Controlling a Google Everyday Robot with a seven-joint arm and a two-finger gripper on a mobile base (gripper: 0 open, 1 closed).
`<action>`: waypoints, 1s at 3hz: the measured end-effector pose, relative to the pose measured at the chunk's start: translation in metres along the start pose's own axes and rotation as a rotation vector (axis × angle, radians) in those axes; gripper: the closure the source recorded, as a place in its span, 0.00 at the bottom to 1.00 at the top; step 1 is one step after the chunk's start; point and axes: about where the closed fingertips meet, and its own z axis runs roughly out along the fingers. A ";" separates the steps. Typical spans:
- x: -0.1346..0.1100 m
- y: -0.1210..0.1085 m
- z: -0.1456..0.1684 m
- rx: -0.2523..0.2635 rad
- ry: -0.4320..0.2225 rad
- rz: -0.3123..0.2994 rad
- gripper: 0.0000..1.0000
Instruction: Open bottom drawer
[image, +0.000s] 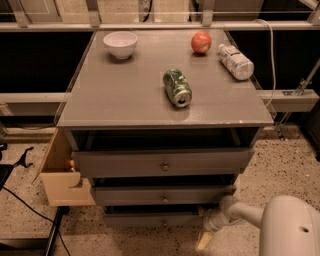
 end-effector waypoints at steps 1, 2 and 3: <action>0.001 0.007 -0.001 -0.049 0.011 0.030 0.00; 0.000 0.014 -0.005 -0.083 0.014 0.058 0.00; -0.001 0.014 -0.007 -0.083 0.014 0.058 0.00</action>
Offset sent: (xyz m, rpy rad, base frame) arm -0.0274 -0.0074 0.0072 -0.0061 0.2004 -0.0152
